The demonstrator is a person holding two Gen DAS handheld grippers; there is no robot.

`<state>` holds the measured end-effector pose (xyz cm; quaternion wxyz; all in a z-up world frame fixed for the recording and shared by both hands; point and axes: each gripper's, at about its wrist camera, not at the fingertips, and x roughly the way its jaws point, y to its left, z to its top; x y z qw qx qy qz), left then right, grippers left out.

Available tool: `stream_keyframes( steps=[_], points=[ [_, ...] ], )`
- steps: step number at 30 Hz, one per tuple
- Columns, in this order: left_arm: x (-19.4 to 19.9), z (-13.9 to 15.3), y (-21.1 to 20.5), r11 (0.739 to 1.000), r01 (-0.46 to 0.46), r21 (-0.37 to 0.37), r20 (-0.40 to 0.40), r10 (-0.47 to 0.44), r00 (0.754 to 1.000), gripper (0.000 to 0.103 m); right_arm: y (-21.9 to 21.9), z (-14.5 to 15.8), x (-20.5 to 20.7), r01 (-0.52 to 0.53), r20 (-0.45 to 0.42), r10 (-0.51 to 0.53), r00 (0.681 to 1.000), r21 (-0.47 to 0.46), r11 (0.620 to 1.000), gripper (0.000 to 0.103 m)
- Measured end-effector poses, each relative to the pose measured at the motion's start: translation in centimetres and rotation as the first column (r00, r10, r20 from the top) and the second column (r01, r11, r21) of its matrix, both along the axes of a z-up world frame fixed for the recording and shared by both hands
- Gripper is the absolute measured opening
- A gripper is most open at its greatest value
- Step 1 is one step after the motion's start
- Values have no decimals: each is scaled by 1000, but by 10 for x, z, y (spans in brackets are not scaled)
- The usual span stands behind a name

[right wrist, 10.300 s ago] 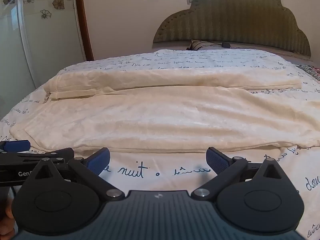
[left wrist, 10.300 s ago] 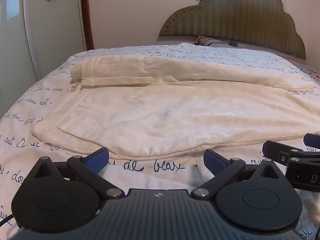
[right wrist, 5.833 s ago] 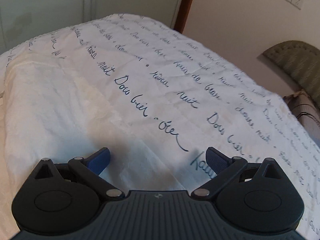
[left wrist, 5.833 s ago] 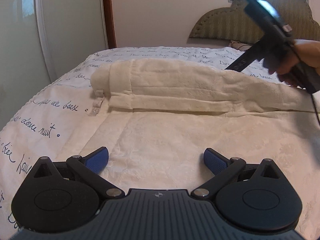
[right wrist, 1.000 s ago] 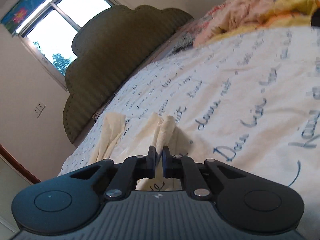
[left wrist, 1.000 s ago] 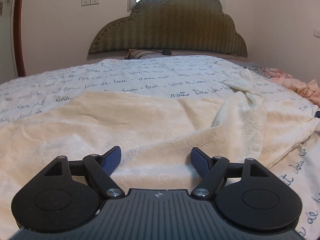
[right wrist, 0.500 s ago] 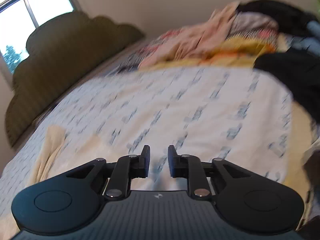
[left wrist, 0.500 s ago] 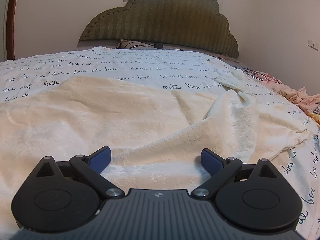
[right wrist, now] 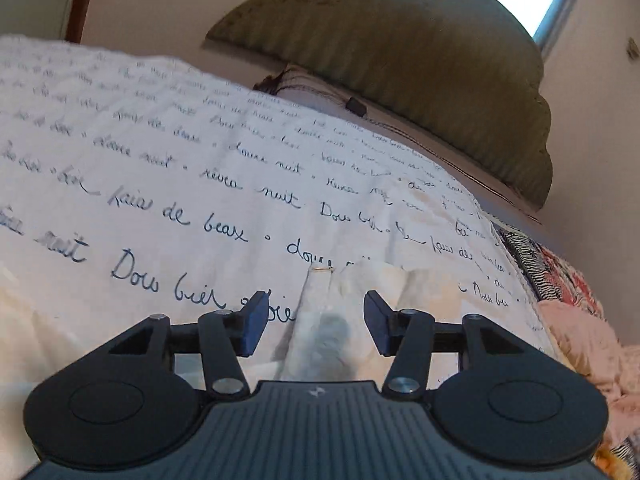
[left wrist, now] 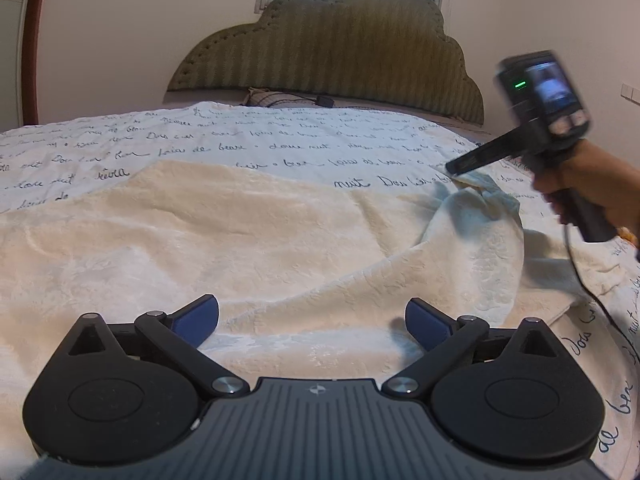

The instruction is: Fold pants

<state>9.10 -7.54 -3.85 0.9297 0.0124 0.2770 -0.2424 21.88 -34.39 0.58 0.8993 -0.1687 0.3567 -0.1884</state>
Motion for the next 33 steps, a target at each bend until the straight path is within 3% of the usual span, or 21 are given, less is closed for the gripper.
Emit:
stream_keyframes(
  steps=[3,5,7,10,12,15,18,23,25,28,30,31,33],
  points=[
    [-1,2,1,1000,-11,-9,16,12,1000,102,-6,-20,27,49,-82,-54,995,-68,997,52],
    [-2,3,1,1000,-18,-9,27,18,999,102,-16,-26,31,78,-92,-85,992,-79,994,48],
    [-2,4,0,1000,-28,4,27,27,999,102,-33,-22,22,113,-46,-112,993,19,993,10],
    [-2,9,-2,1000,-21,19,27,21,999,102,-60,-1,-12,155,102,-183,978,236,959,10],
    [-7,18,-4,1000,4,6,44,-4,999,102,-80,13,-43,153,201,-245,948,388,909,9],
    [-13,36,-26,991,137,4,26,-137,990,102,-105,30,-89,107,318,-333,888,561,821,9],
    [-21,52,-65,966,249,65,66,-253,965,101,-121,43,-125,58,371,-389,843,657,752,9],
    [-39,46,-133,916,319,242,169,-364,916,94,-132,59,-161,-22,416,-417,808,729,684,9],
    [-41,34,-154,900,332,281,149,-382,912,88,-134,63,-173,-48,428,-420,800,743,667,9],
    [-36,19,-173,893,328,309,97,-372,923,65,-137,65,-184,-69,441,-417,795,749,659,9],
    [-30,11,-175,899,311,309,74,-349,934,36,-140,65,-190,-81,446,-411,795,750,657,9],
    [-27,10,-173,905,305,298,67,-338,939,27,-141,64,-193,-80,446,-410,796,748,659,9],
    [-20,13,-167,917,313,246,48,-334,941,19,-146,60,-194,-70,431,-411,803,753,654,9]
  ],
)
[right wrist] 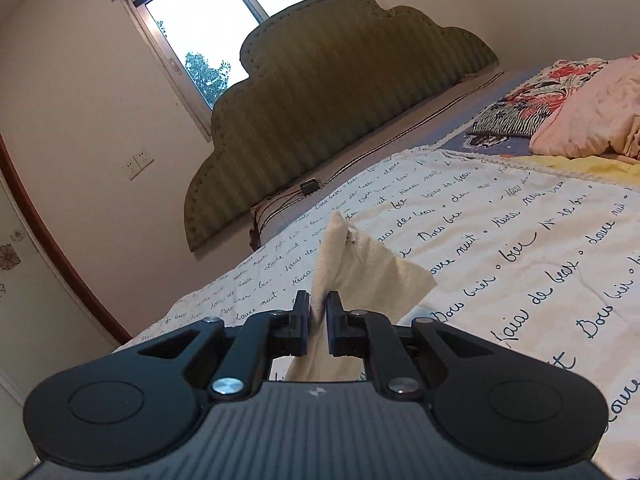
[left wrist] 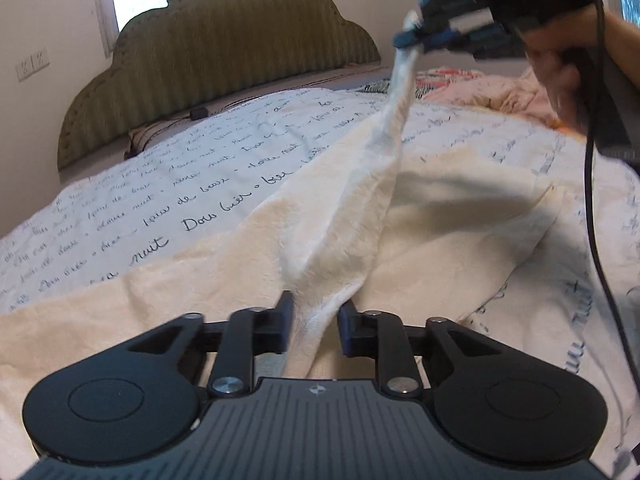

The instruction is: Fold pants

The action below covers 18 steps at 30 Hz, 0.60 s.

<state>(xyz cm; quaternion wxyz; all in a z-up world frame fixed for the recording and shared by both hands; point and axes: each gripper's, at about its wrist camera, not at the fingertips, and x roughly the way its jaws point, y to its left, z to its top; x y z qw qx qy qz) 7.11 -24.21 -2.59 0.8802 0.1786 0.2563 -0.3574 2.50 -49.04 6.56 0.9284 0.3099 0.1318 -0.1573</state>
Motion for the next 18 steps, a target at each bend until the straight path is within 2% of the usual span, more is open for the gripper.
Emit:
stream_keyframes(
  steps=[4,6,8,11,14,18],
  points=[
    [13,12,2,999,-37,-39,-20,36,999,11,-14,-10,7,1,-26,1,1000,53,999,7],
    [11,22,6,997,-39,-72,-32,37,999,7,-14,-8,4,5,-15,-4,1000,46,999,7],
    [5,29,10,997,-3,-80,-52,-1,999,7,-17,-10,-7,3,11,-4,1000,78,997,7],
    [-6,28,14,996,31,-80,-84,-37,996,6,-22,-29,-24,13,-51,-8,999,102,995,7],
    [-10,19,13,996,45,-78,-105,-53,993,6,-30,-61,-37,49,-123,-26,992,188,981,10],
    [-14,11,9,997,53,-54,-100,-58,993,6,-44,-96,-41,109,-154,-59,986,344,933,13]
  ],
)
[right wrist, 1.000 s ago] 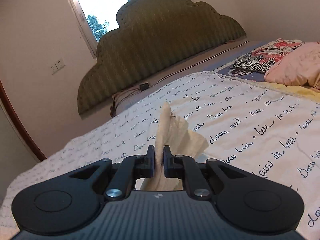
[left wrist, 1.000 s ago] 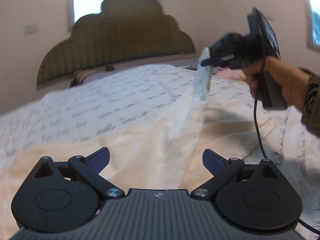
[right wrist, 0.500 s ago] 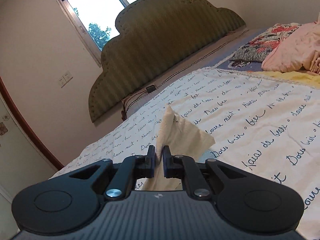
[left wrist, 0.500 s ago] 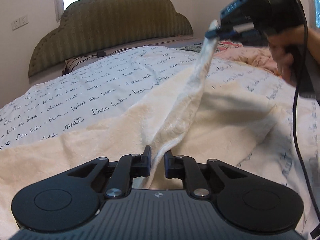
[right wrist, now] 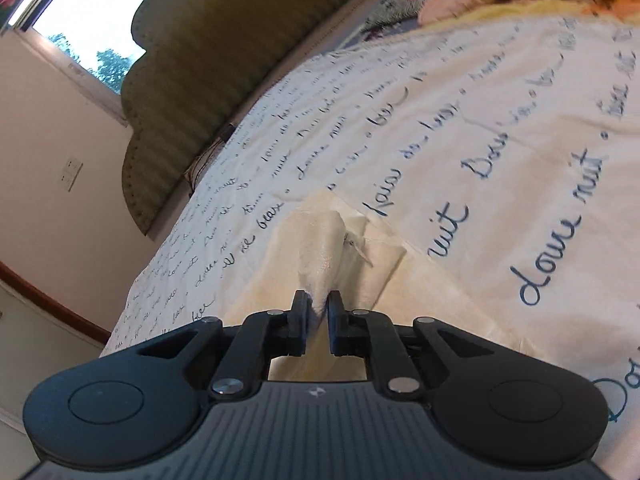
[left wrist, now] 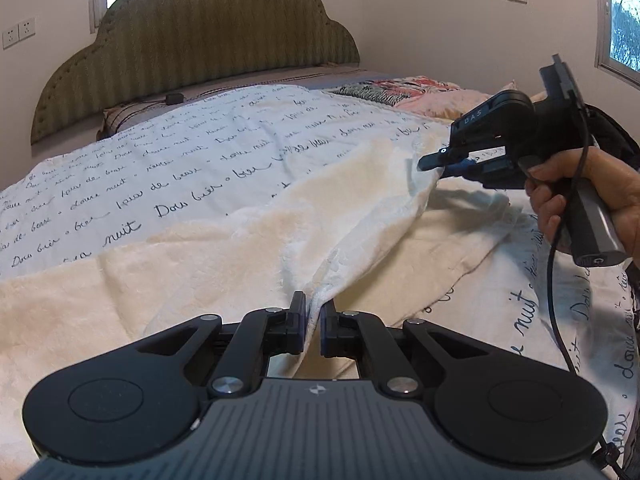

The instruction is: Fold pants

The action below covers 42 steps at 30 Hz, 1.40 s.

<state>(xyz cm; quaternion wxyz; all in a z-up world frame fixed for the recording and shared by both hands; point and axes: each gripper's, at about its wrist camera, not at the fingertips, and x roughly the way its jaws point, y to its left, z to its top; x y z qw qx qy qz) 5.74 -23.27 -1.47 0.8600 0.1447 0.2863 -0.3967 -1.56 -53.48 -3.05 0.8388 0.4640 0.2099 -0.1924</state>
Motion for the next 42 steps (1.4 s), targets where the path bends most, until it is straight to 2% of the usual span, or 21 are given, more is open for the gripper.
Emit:
stream_keyframes(
  steps=[2,4,6,7,8,9,10,15,18,20,22,24,25,26,29,31,33,35,37,40,42],
  points=[
    [0,0,1,1000,1,-4,-3,-1,1000,6,-3,-5,4,17,-7,-17,1000,15,1000,29],
    [0,2,2,1000,4,-8,-6,-4,1000,6,-3,-4,9,21,7,-21,1000,9,1000,54],
    [0,3,2,1000,6,-7,-6,-6,1000,6,-2,1,14,36,2,-36,999,-2,999,58],
    [0,3,2,1000,7,-8,-4,-7,1000,6,1,5,16,35,-4,-36,999,-34,999,57],
    [-1,3,2,1000,8,-8,0,-8,1000,6,3,8,17,31,-9,-32,999,-66,997,49],
    [2,2,2,1000,7,-10,1,-7,1000,6,4,10,18,21,-16,-22,1000,-84,996,19],
    [2,2,3,1000,7,-15,-3,-7,1000,6,4,11,16,17,-19,-19,1000,-86,996,6],
    [13,4,7,998,-31,-59,-43,29,999,6,2,25,8,8,23,-5,1000,-112,994,6],
    [28,21,11,989,-101,-104,-5,101,995,6,1,58,22,-21,140,36,990,-111,994,6],
    [34,46,23,965,-169,-202,70,187,980,7,8,96,23,-26,293,76,953,-172,985,6],
    [34,74,37,929,-195,-313,128,245,961,8,24,133,12,-13,439,145,887,-291,957,6],
    [28,89,41,921,-180,-346,177,252,951,7,39,151,-3,23,503,204,840,-409,912,6],
    [24,90,38,933,-160,-322,188,229,955,8,41,149,-9,37,486,193,852,-424,905,6],
    [22,85,34,947,-139,-289,181,197,964,8,38,141,-13,36,443,161,882,-404,914,6],
    [15,44,13,990,-34,-139,41,40,998,12,10,79,-22,37,211,10,977,-220,975,6],
    [5,13,3,999,7,-52,-28,-9,1000,11,-5,30,-36,77,118,-69,991,-64,995,6],
    [-5,-7,-1,1000,25,1,-27,-25,999,11,-5,3,-48,101,68,-101,993,-10,995,6],
    [-9,-9,1,999,35,11,4,-35,999,11,-2,-2,-55,100,83,-99,992,-8,995,6],
    [-4,2,7,999,27,-26,-2,-27,1000,11,0,13,-59,94,154,-88,984,-29,995,6],
    [3,20,19,997,0,-81,18,2,1000,11,15,50,-67,68,255,-26,967,-159,985,6],
    [5,21,20,997,10,-74,-16,-11,1000,11,21,56,-72,66,257,-12,966,-205,977,6]
  ],
)
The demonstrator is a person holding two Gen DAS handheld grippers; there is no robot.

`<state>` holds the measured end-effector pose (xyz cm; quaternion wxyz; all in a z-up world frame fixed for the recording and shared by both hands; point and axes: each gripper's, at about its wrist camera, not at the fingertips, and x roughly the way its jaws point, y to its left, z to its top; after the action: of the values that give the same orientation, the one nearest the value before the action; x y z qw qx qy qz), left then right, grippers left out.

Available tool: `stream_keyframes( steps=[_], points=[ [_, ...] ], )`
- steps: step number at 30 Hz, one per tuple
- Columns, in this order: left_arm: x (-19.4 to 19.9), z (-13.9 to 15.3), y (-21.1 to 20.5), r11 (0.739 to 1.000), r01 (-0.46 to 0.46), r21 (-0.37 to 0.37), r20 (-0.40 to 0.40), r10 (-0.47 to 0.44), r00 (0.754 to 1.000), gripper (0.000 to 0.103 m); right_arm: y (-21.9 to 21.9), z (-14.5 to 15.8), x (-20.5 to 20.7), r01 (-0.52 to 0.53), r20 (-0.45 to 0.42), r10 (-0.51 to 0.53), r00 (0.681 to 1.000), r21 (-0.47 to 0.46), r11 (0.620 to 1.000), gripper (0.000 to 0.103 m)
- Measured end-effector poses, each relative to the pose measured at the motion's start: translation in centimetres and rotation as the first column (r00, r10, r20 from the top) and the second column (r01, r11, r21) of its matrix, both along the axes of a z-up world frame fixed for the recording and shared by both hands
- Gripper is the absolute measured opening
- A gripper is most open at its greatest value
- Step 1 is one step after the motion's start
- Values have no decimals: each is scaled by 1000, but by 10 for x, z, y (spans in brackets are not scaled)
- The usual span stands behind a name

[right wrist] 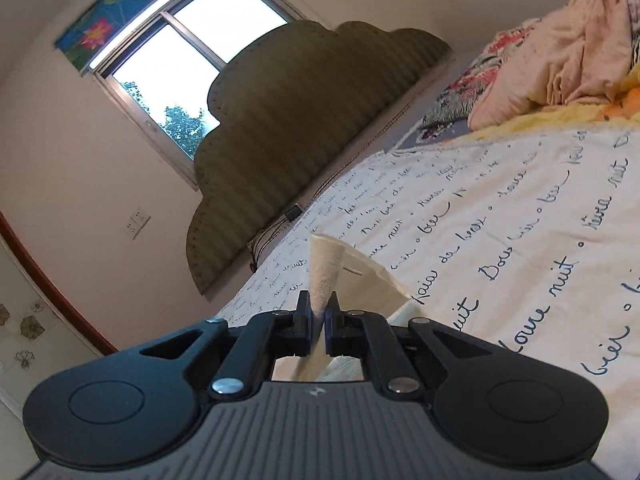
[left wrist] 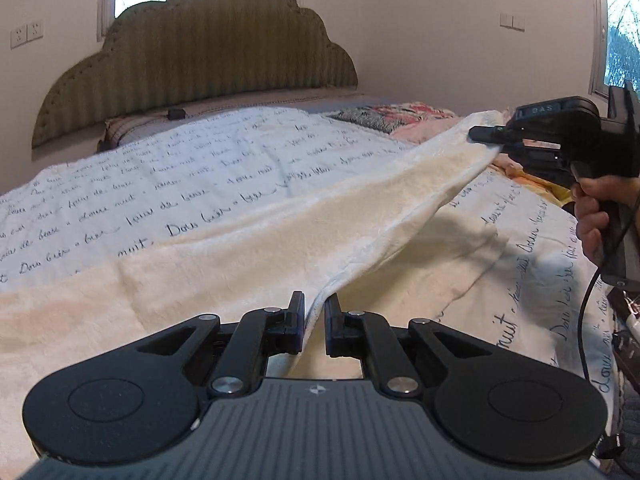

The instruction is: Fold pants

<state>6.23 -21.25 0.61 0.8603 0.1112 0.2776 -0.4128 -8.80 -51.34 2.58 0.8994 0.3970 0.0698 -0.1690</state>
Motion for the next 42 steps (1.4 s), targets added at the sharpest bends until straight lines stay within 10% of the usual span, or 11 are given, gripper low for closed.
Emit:
stream_keyframes(
  steps=[4,11,18,22,27,32,36,42],
  points=[
    [-10,-20,-3,997,44,58,-48,-41,998,11,-8,-37,-4,39,-178,-25,984,74,997,6],
    [-14,-23,-1,993,69,94,-38,-66,997,11,-12,-65,-11,60,-213,-24,977,162,985,8],
    [-30,-20,2,979,153,132,-39,-149,988,33,-9,-64,-28,120,-219,-87,972,143,982,13],
    [-39,-4,16,976,206,69,-64,-202,977,62,16,-41,-44,263,-208,-269,941,-55,963,19],
    [-19,24,27,994,105,-8,0,-105,994,72,38,-5,15,-37,-247,-21,969,-229,973,20],
    [41,23,32,987,-124,101,43,120,992,74,34,-11,118,-319,-506,158,848,-248,915,20],
    [91,1,44,960,-211,186,-53,224,973,73,17,-38,163,-354,-654,113,748,-248,902,20],
    [84,-18,64,967,-192,168,-91,209,974,70,17,-26,149,-272,-601,36,799,-306,912,20]
  ],
)
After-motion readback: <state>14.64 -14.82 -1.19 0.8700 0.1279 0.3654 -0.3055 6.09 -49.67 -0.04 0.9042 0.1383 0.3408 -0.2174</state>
